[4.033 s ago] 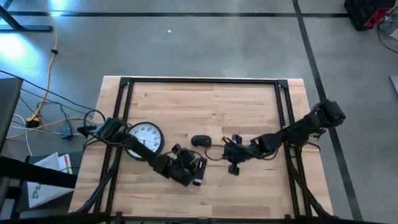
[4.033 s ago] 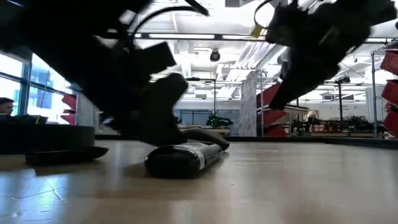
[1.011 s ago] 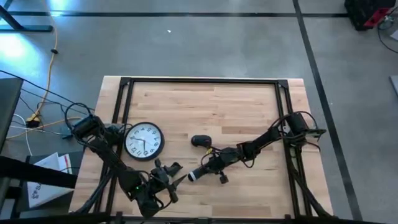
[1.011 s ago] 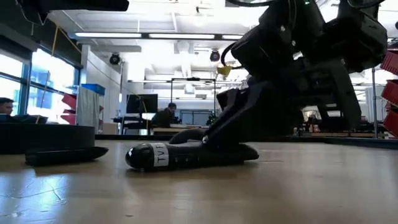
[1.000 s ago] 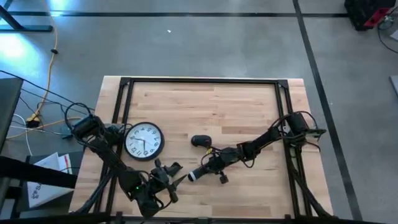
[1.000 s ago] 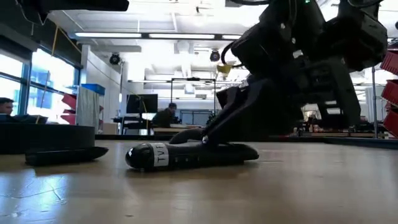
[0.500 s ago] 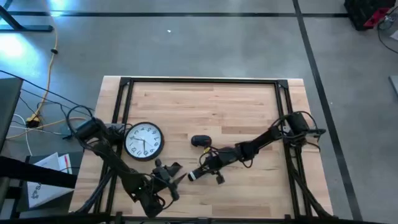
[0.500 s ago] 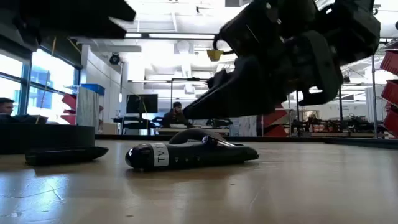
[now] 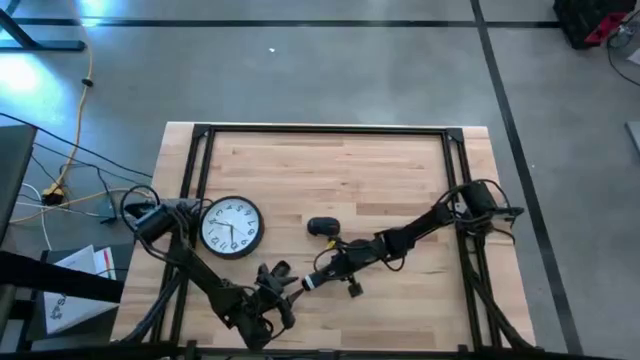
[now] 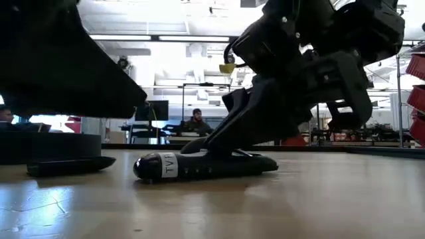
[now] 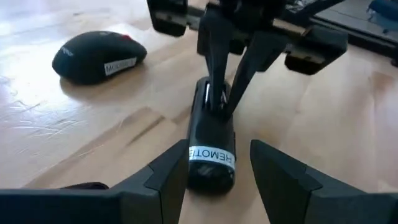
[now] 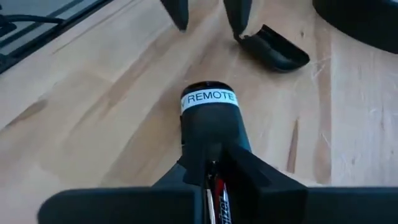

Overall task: Insert battery
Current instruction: Insert the silver battery into the black remote

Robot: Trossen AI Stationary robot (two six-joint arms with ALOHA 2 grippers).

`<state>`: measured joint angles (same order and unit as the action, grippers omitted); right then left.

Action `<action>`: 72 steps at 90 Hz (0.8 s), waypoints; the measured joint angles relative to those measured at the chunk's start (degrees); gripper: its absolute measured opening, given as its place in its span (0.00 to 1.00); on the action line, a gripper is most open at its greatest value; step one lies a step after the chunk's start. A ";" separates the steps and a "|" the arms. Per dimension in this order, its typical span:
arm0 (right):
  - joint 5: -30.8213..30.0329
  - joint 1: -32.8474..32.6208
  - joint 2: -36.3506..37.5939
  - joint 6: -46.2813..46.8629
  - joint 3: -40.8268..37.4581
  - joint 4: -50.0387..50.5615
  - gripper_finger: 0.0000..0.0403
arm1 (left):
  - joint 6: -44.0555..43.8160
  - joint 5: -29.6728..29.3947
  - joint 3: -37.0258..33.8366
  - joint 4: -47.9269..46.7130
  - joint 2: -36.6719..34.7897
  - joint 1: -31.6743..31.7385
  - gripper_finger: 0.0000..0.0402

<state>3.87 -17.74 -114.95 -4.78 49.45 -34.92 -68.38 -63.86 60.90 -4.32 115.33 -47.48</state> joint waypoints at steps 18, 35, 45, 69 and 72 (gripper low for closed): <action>-0.01 0.00 0.01 0.02 0.00 0.31 0.04 | 0.00 0.37 0.00 -0.42 -0.02 0.33 0.39; -0.04 0.00 0.03 0.44 0.00 0.49 0.05 | -0.01 0.36 0.00 -0.46 -0.04 0.33 0.39; -0.76 0.00 0.08 0.69 0.00 1.02 0.05 | 0.00 0.35 0.00 -0.46 -0.04 0.33 0.39; -1.70 -0.07 0.14 1.09 0.04 1.29 0.04 | 0.02 0.33 0.02 -0.26 -0.07 0.42 0.39; -1.69 -0.14 0.14 1.05 0.04 1.16 0.04 | 0.07 0.42 0.02 -0.06 -0.07 0.60 0.39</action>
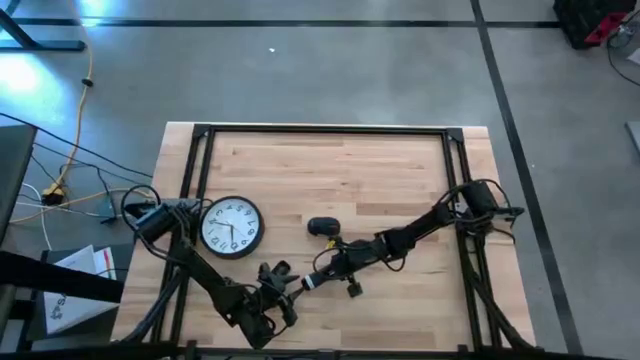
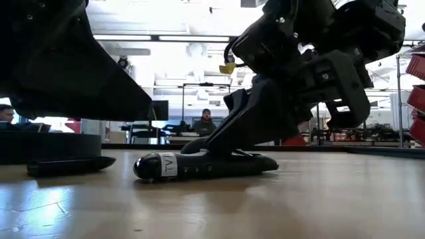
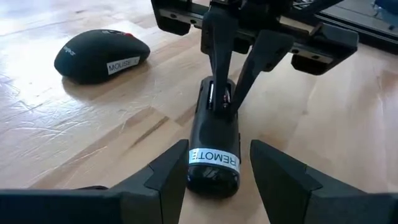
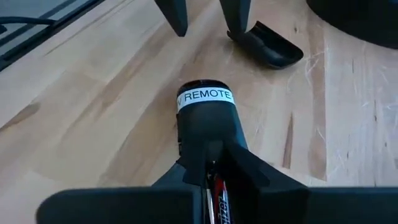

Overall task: Insert battery
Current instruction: Insert the silver battery into the black remote

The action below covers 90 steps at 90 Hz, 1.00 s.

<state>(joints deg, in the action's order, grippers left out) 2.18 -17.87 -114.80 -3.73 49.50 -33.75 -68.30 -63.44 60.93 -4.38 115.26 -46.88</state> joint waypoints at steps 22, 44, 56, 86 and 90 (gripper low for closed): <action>-0.01 -0.23 0.00 -0.81 0.00 0.00 0.04 | 5.92 3.91 0.04 3.46 0.09 2.94 0.39; -0.15 -0.23 0.00 -0.81 0.00 0.08 0.04 | 10.86 5.48 0.04 5.58 0.53 5.05 0.39; -0.25 -0.23 -0.02 -0.81 -0.01 0.11 0.04 | 14.05 7.67 0.09 10.40 2.98 5.80 0.38; -0.51 -0.22 -0.02 -1.03 -0.02 0.06 0.04 | 13.08 7.91 0.24 12.28 5.70 6.13 0.36; -0.51 -0.21 -0.02 -1.32 -0.02 0.06 0.04 | 13.08 7.91 0.24 12.21 5.70 6.13 0.36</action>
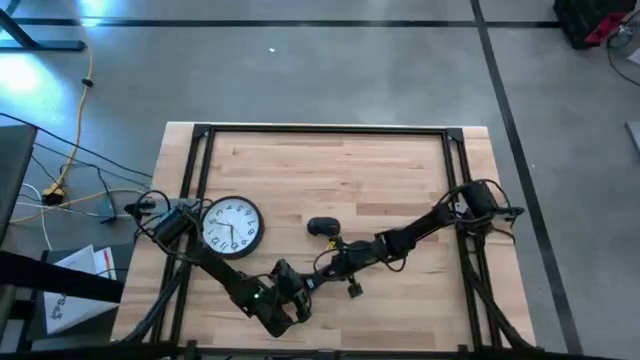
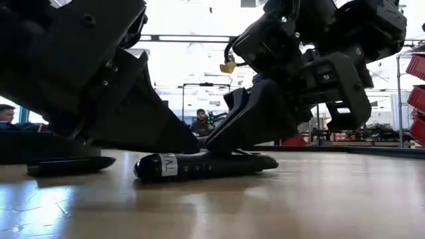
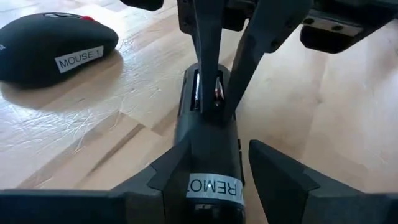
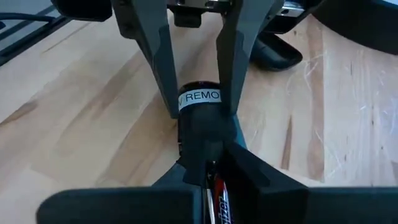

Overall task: Insert battery
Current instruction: Insert the silver battery into the black remote

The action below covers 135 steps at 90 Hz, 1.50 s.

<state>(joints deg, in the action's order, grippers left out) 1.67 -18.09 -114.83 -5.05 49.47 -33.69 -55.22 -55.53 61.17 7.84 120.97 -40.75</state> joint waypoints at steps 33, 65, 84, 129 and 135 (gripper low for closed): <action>0.92 -0.04 1.62 -1.32 -0.07 0.92 0.04 | 0.48 0.42 -0.06 -0.17 0.04 0.20 0.36; 1.14 -0.07 1.99 -0.38 -0.07 1.22 0.04 | 1.07 0.59 0.11 -0.35 0.11 0.24 0.36; 1.14 -0.07 2.01 -0.36 -0.09 1.71 0.04 | 1.36 0.66 0.11 -0.24 0.11 0.24 0.36; 0.44 -0.09 2.15 -0.36 -0.76 3.56 0.04 | 1.44 0.84 0.15 -0.20 0.13 0.23 0.36; 0.44 -0.09 2.23 -0.38 -0.68 4.59 0.04 | 1.44 0.83 0.15 -0.17 0.15 0.20 0.36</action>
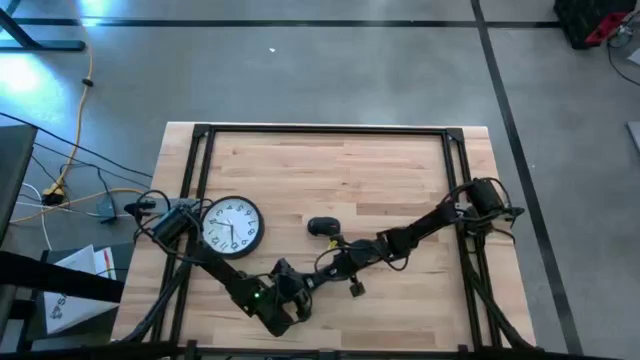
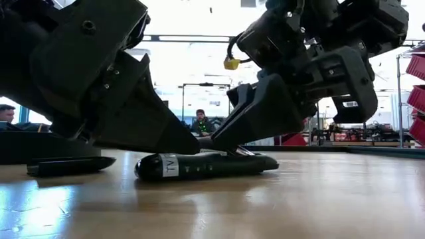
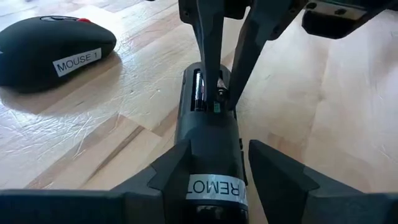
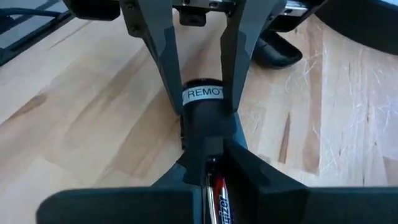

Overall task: Insert battery
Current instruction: Insert the silver battery into the black remote

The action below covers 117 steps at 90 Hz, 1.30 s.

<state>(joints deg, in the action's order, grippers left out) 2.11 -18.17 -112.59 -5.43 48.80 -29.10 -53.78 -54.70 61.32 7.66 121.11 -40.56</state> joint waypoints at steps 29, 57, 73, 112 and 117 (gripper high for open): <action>-0.68 0.09 0.05 0.00 0.00 3.32 0.04 | 0.00 0.07 0.00 -0.04 0.01 -0.02 0.36; -1.00 0.02 0.04 0.76 -0.04 3.32 0.04 | 0.00 0.09 0.00 -0.09 0.01 -0.02 0.36; -2.34 -0.04 -0.04 3.49 -0.09 2.42 0.04 | 0.00 0.07 0.00 -0.11 0.01 -0.02 0.36; -2.56 -0.59 -0.03 3.95 0.00 4.64 0.00 | -0.01 0.09 -0.02 -0.12 0.01 -0.04 0.36; -2.56 -0.59 -0.03 4.21 0.00 4.73 0.00 | -0.02 0.08 -0.02 -0.11 0.01 -0.04 0.36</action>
<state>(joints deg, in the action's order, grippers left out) -0.45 -18.76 -112.62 -1.22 48.80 -24.37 -53.80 -54.62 61.30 7.55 121.12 -40.60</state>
